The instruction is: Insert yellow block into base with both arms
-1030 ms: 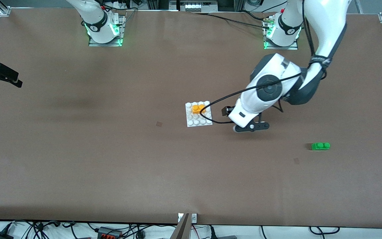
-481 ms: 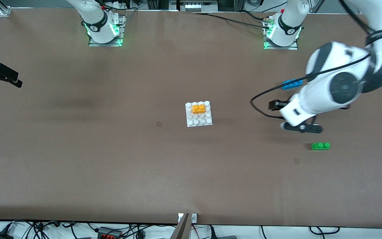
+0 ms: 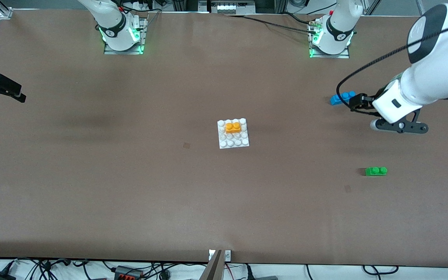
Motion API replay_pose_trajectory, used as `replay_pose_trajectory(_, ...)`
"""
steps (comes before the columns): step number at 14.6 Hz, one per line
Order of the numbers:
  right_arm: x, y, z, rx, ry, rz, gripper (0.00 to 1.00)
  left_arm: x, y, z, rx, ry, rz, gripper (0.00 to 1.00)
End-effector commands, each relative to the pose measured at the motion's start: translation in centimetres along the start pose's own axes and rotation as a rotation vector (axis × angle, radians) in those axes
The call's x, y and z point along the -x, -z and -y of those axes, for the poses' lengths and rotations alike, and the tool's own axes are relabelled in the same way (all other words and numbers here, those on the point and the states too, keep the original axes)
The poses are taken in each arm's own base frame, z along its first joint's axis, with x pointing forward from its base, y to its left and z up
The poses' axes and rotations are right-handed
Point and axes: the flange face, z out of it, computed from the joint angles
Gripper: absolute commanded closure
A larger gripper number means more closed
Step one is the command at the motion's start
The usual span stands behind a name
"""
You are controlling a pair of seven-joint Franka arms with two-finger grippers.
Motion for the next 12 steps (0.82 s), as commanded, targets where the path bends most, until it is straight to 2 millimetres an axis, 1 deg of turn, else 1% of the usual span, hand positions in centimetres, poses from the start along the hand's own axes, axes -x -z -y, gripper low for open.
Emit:
replay_pose_trajectory(1,0.1,0.6,-0.2,-0.016,-0.003,0.000,0.00,2.1,1.1,0.3,0.005,-0.025,-0.035,0.00)
replay_pose_trajectory(3,0.1,0.6,-0.2,-0.016,-0.003,0.000,0.00,1.6,2.6,2.5,0.002,-0.023,-0.034,0.00)
replay_pose_trajectory(4,0.1,0.6,-0.2,-0.016,-0.001,0.000,0.00,1.4,2.7,2.7,0.003,-0.014,-0.017,0.00)
replay_pose_trajectory(5,0.1,0.6,-0.2,-0.016,-0.003,0.000,0.00,1.5,2.9,2.9,0.002,-0.010,0.000,0.00)
replay_pose_trajectory(8,0.1,0.6,-0.2,-0.016,-0.003,0.002,0.00,1.3,3.1,3.5,0.002,0.010,-0.015,0.00)
replay_pose_trajectory(10,0.1,0.6,-0.2,-0.016,-0.003,0.000,0.00,0.8,2.9,4.2,0.005,0.034,-0.032,0.00)
replay_pose_trajectory(11,0.1,0.6,-0.2,-0.016,-0.003,0.000,0.00,0.6,3.2,5.6,0.008,0.068,-0.060,0.00)
replay_pose_trajectory(12,0.1,0.5,-0.3,-0.016,-0.004,0.002,0.00,0.4,3.2,5.9,0.013,0.069,-0.071,0.00)
